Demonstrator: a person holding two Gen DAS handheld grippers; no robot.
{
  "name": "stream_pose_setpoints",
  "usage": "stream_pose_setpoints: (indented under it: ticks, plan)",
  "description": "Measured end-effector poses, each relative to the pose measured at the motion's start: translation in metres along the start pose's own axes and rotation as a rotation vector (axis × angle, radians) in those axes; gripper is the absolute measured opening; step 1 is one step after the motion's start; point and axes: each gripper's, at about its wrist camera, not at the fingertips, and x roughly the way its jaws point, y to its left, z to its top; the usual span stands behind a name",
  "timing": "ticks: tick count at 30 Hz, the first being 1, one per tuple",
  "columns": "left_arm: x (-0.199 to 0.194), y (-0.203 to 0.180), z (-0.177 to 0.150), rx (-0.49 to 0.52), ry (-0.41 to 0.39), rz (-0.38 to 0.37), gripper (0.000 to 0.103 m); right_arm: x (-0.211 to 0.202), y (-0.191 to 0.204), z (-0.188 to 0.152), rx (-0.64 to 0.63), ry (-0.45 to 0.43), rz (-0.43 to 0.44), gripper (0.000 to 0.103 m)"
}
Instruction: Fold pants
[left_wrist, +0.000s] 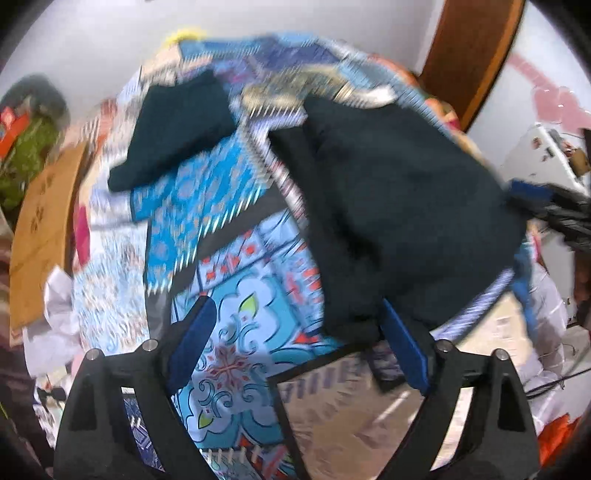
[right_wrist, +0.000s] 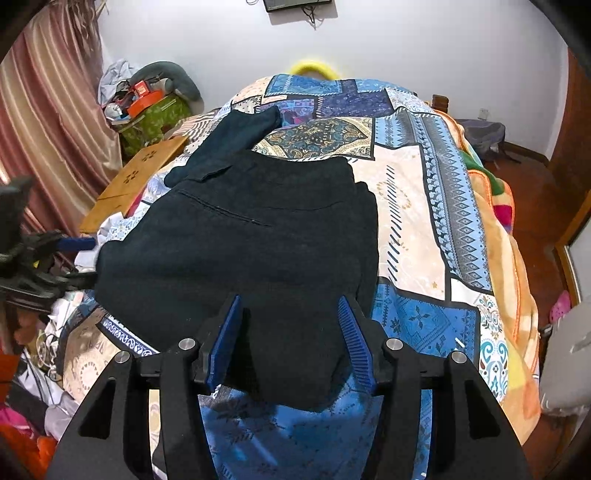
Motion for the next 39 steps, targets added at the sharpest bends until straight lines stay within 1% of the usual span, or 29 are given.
stream_pose_setpoints:
  ticks: [1, 2, 3, 4, 5, 6, 7, 10, 12, 14, 16, 17, 21, 26, 27, 29, 32, 35, 37, 39]
  plan:
    - [0.005, 0.008, -0.001, -0.027, 0.017, -0.01, 0.093, -0.003, 0.0, 0.0, -0.007, -0.001, -0.006, 0.052]
    - [0.007, 0.018, -0.002, -0.064, 0.029, -0.01, 0.093, -0.007, -0.001, 0.0, -0.014, -0.007, -0.018, 0.052]
    - [0.006, 0.024, -0.004, -0.08, 0.03, -0.004, 0.093, -0.01, -0.003, 0.001, -0.019, -0.015, -0.027, 0.053]
    - [0.002, 0.03, -0.003, -0.096, 0.026, 0.024, 0.093, -0.014, -0.005, 0.001, -0.021, -0.026, -0.039, 0.06]
    - [-0.004, 0.038, -0.001, -0.111, 0.009, 0.066, 0.093, -0.019, -0.009, 0.002, -0.017, -0.042, -0.053, 0.064]
    - [-0.008, 0.041, 0.001, -0.122, -0.003, 0.074, 0.093, -0.022, -0.013, 0.003, -0.012, -0.054, -0.061, 0.069]
    - [-0.014, 0.046, 0.005, -0.141, -0.018, 0.062, 0.093, -0.023, -0.016, 0.004, -0.007, -0.066, -0.068, 0.07]
    - [-0.03, 0.052, 0.02, -0.189, -0.057, -0.02, 0.093, -0.02, -0.024, 0.007, 0.018, -0.067, -0.078, 0.071]
    - [-0.036, 0.044, 0.032, -0.18, -0.088, -0.053, 0.093, -0.011, -0.03, 0.01, 0.047, -0.049, -0.06, 0.071]
    - [-0.031, 0.03, 0.047, -0.159, -0.095, -0.098, 0.093, -0.003, -0.033, 0.011, 0.064, -0.033, -0.033, 0.071]
    - [-0.017, 0.02, 0.06, -0.149, -0.07, -0.14, 0.093, 0.01, -0.037, 0.012, 0.082, -0.005, -0.007, 0.071]
    - [-0.006, 0.013, 0.068, -0.141, -0.045, -0.165, 0.093, 0.017, -0.038, 0.013, 0.091, 0.01, 0.003, 0.071]
    - [0.03, 0.0, 0.086, -0.117, 0.029, -0.179, 0.093, 0.037, -0.048, 0.014, 0.149, 0.055, 0.068, 0.071]
    - [0.064, -0.002, 0.098, -0.154, 0.124, -0.307, 0.093, 0.058, -0.06, 0.014, 0.238, 0.115, 0.166, 0.071]
    - [0.067, -0.003, 0.099, -0.151, 0.133, -0.315, 0.093, 0.061, -0.06, 0.014, 0.246, 0.121, 0.183, 0.071]
    - [0.072, -0.009, 0.103, -0.118, 0.133, -0.299, 0.095, 0.065, -0.058, 0.016, 0.245, 0.128, 0.209, 0.072]
    - [0.075, -0.018, 0.109, -0.071, 0.134, -0.296, 0.095, 0.073, -0.053, 0.022, 0.237, 0.142, 0.25, 0.071]
    - [0.079, -0.023, 0.116, -0.059, 0.138, -0.285, 0.094, 0.078, -0.052, 0.027, 0.22, 0.157, 0.272, 0.061]
    - [0.082, -0.023, 0.123, -0.052, 0.138, -0.287, 0.088, 0.08, -0.054, 0.03, 0.209, 0.168, 0.282, 0.053]
    - [0.083, -0.022, 0.127, -0.052, 0.141, -0.29, 0.079, 0.082, -0.053, 0.033, 0.206, 0.176, 0.275, 0.05]
